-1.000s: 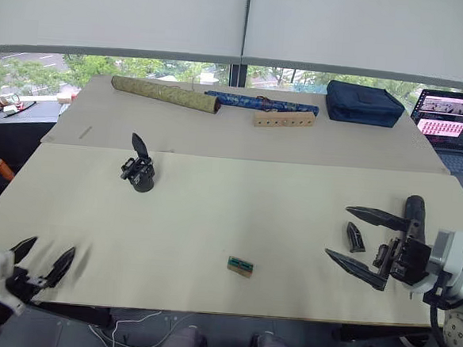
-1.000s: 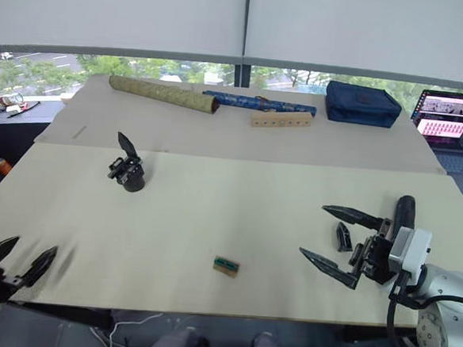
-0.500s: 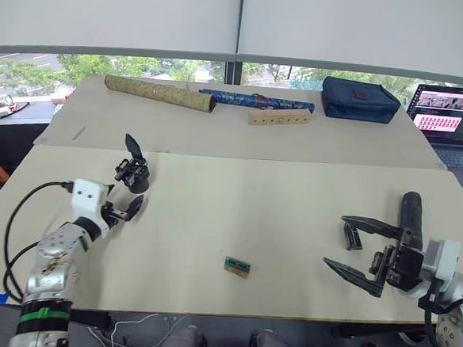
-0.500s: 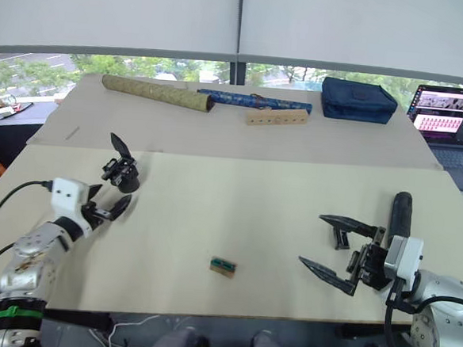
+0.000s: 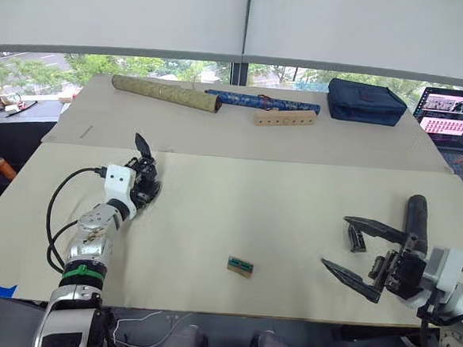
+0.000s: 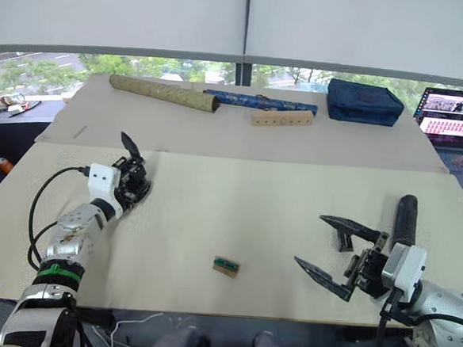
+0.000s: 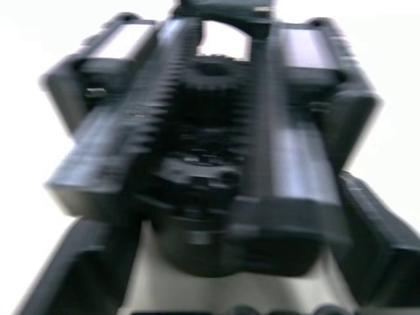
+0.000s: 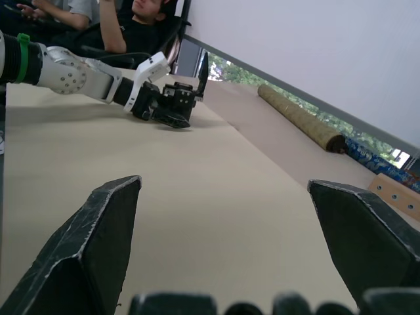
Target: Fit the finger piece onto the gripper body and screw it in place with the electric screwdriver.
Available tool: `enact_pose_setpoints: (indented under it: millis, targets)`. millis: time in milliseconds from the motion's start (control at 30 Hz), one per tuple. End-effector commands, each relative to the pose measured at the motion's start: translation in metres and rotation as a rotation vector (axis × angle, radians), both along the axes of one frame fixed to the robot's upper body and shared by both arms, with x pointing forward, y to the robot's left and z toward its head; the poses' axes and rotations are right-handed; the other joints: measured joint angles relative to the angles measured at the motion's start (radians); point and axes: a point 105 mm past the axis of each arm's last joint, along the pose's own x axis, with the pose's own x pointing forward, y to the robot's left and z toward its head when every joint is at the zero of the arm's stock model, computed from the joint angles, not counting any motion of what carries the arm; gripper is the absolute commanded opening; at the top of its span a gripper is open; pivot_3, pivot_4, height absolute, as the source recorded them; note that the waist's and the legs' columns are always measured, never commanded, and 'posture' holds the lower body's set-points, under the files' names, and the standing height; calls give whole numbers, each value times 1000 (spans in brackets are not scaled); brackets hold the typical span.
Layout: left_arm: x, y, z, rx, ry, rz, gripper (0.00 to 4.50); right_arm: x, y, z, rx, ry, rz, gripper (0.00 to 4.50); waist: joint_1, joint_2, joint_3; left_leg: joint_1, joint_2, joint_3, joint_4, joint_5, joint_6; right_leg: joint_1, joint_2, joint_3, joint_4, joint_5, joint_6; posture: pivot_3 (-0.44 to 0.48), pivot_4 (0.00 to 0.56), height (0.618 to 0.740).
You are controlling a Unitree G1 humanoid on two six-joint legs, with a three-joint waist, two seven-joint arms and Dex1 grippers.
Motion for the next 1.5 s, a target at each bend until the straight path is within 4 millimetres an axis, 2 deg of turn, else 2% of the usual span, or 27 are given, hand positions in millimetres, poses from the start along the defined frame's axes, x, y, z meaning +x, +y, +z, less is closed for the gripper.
enact_pose_setpoints:
  millis: [33, 133, 367, 567, 700, 867, 1133, 1500]
  targets:
    - [-3, -9, 9, -13, -70, -61, 2330, -2, 2, 10, -5, -31, -23, 4500, 0, 0, 0, 0, 0, 0, 0, 0, 0, 0, -1, 0, 0, 0, 0, 0, 150, 740]
    - [-9, -23, 30, -39, -159, -136, 2332, -3, 2, 11, -10, -30, -37, 4500, 0, 0, 0, -1, 0, 0, 0, 0, 0, -1, -1, 0, -1, 0, 0, 0, 150, 740]
    - [-36, -93, 60, -134, -197, -379, 2332, -8, -1, 14, -13, -21, -72, 4500, 5, -1, 0, -7, 0, -2, 2, 2, -3, -2, -2, -1, -5, 1, 2, 0, 150, 740]
    - [-57, -156, 63, -41, -206, -610, 2332, -13, -1, 14, 8, 12, -86, 4500, 2, -1, 0, -6, -1, -1, 3, 0, 1, -1, -1, -1, -4, 1, 2, 0, 150, 740]
    - [-71, -183, 50, 12, -177, -741, 2332, -17, -1, 12, 2, 30, -80, 4500, -1, 0, 0, -6, 0, -1, 3, 0, 1, -1, 2, -1, -4, 1, 2, 0, 150, 740]
    - [-83, -199, 28, 48, -122, -842, 2332, -25, 0, 6, -29, 70, -54, 4500, 0, 0, 1, -6, 0, -1, 3, 0, 2, -1, 2, 0, -4, 1, 2, 0, 150, 740]
    - [-86, -207, 16, 60, -88, -861, 2332, -32, -1, 3, -45, 93, -62, 4500, 4, 0, 1, -6, -1, -1, 3, 0, 4, -1, 2, -1, -5, 1, 2, 0, 150, 740]
    - [-67, -204, -5, 100, -32, -823, 2332, -36, -3, 1, -46, 102, -72, 4500, 8, 0, 1, -5, -1, -1, 4, 0, 5, 1, 1, -1, -4, 1, 2, 0, 150, 740]
